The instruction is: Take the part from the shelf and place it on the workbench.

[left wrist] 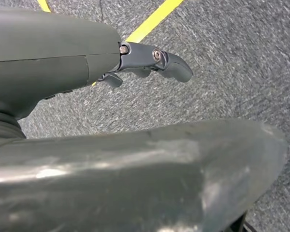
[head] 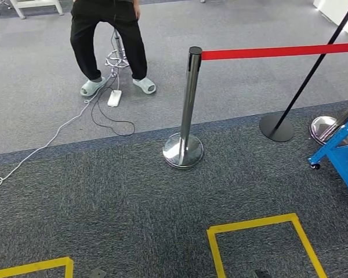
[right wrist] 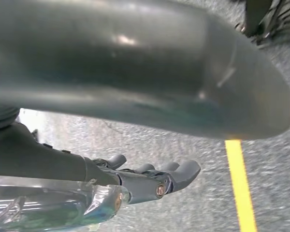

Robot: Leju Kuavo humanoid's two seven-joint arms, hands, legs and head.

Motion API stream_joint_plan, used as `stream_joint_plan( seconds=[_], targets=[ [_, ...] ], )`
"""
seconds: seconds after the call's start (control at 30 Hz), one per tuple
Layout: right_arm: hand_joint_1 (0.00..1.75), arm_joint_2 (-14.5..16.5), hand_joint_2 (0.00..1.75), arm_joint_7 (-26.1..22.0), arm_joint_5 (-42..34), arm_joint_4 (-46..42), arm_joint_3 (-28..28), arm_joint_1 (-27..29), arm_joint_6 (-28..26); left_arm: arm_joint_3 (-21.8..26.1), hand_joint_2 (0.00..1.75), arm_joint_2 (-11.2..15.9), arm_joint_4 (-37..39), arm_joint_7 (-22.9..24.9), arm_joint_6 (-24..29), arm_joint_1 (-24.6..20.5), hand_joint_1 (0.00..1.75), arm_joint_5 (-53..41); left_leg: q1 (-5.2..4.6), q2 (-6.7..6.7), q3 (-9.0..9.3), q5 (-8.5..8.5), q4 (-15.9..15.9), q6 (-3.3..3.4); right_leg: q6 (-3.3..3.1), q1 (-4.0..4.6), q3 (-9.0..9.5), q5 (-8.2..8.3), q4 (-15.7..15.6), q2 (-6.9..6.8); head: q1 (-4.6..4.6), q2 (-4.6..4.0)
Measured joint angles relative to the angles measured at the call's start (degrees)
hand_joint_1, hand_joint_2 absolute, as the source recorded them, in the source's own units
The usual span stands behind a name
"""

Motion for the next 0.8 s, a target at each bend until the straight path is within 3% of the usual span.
stream_joint_plan(
  seconds=[0.07,0.17,0.2,0.23,0.27,0.33,0.4,0.5,0.57,0.63,0.7,0.73,0.77,0.8],
  targets=[
    [0.00,-0.04,0.00,0.02,0.00,0.00,-0.01,0.00,-0.02,0.00,0.00,-0.01,0.00,0.09,-0.05,-0.03,0.00,0.00,0.09,-0.98,-1.22,-2.12,2.81,-0.53,-0.71,-0.26,0.24,0.31,-0.54,0.53,-0.03,0.00],
    [0.00,-0.09,0.00,0.00,0.01,0.00,0.00,-0.29,-0.03,0.00,0.00,0.00,0.00,0.13,-0.09,0.14,0.00,0.01,0.20,-2.31,-7.05,-7.69,14.82,-1.05,-1.37,-0.47,0.23,0.57,-0.78,1.49,-0.04,-0.01],
    [0.00,-0.09,0.00,0.02,0.02,0.00,0.01,-0.29,-0.03,0.00,0.00,0.00,0.00,0.13,-0.11,0.22,0.00,0.03,0.25,-2.38,-8.47,-8.24,17.48,-1.16,-1.43,-0.52,0.21,0.60,-0.78,1.89,-0.03,-0.01],
    [0.00,-0.09,0.00,0.05,0.04,0.00,0.01,-0.26,-0.05,0.00,0.00,0.00,0.00,0.13,-0.13,0.26,0.00,0.06,0.34,-2.41,-8.88,-7.58,17.99,-1.25,-1.42,-0.61,0.22,0.62,-0.76,2.32,-0.03,-0.01],
    [0.00,-0.09,0.00,0.07,0.07,0.00,0.01,-0.25,-0.06,0.00,0.00,0.00,0.00,0.13,-0.15,0.27,0.00,0.09,0.51,-2.46,-8.07,-5.78,16.11,-1.37,-1.34,-0.74,0.26,0.62,-0.73,2.79,-0.02,-0.01],
    [0.00,-0.13,0.00,0.09,0.11,-0.01,0.01,-0.30,-0.10,0.00,0.00,-0.05,0.03,0.13,-0.15,0.25,0.00,0.13,1.17,-3.48,-4.27,-1.19,8.23,-1.86,-0.81,-0.91,0.29,0.53,-0.49,3.80,-0.09,0.00],
    [0.00,-0.20,0.00,0.09,0.15,-0.02,0.01,-0.34,-0.14,0.00,0.00,-0.16,0.09,0.14,-0.15,0.17,0.00,0.14,1.67,-4.94,-1.31,0.63,1.97,-1.87,0.01,-0.89,-0.18,0.49,-0.05,4.65,-0.21,0.00],
    [0.00,-0.24,0.00,0.13,0.17,-0.01,0.01,0.13,-0.17,0.00,0.00,-0.13,0.13,0.23,-0.15,0.11,0.00,0.15,1.42,-5.05,-0.92,0.31,0.65,-0.57,1.02,-1.16,-0.85,0.73,0.00,5.09,-0.25,0.01],
    [0.00,-0.20,0.00,0.14,0.17,0.01,0.01,0.30,-0.17,0.00,0.00,-0.07,0.13,0.27,-0.15,0.15,0.00,0.15,1.27,-4.49,-0.81,0.50,0.47,0.21,1.33,-1.21,-1.94,-0.91,2.28,3.80,-0.07,0.01],
    [0.00,-0.11,0.00,0.15,0.17,0.02,0.03,0.09,-0.17,0.00,0.00,-0.03,0.13,0.28,-0.15,0.17,0.00,0.15,1.02,-3.65,-0.76,0.57,0.35,0.78,1.46,-1.06,-5.35,-4.85,9.81,2.11,0.11,-0.01],
    [0.00,-0.07,0.00,0.15,0.17,0.02,0.04,-0.04,-0.18,0.00,0.00,0.03,0.13,0.28,-0.15,0.22,0.00,0.16,0.75,-2.74,-0.76,0.52,0.34,1.02,1.41,-0.97,-9.11,-7.99,18.02,1.63,0.14,-0.01],
    [0.00,-0.07,0.00,0.15,0.16,0.02,0.04,0.00,-0.19,0.00,0.00,0.06,0.13,0.28,-0.15,0.21,0.00,0.16,0.67,-2.34,-0.73,0.47,0.34,1.09,1.27,-0.90,-9.79,-8.06,19.49,1.60,0.15,-0.01],
    [0.00,-0.07,0.00,0.15,0.12,0.02,0.03,0.05,-0.16,0.00,0.00,0.08,0.13,0.28,-0.15,0.18,0.00,0.17,0.63,-1.99,-0.66,0.41,0.34,1.12,1.07,-0.79,-9.31,-7.02,18.56,1.54,0.15,-0.01],
    [0.00,-0.07,0.00,0.14,-0.01,0.02,0.03,0.08,-0.03,0.00,0.00,0.08,0.13,0.28,-0.15,0.15,0.00,0.17,0.61,-1.61,-0.50,0.30,0.34,1.13,0.80,-0.62,-7.64,-5.04,15.23,1.23,0.15,-0.01]
  ],
)
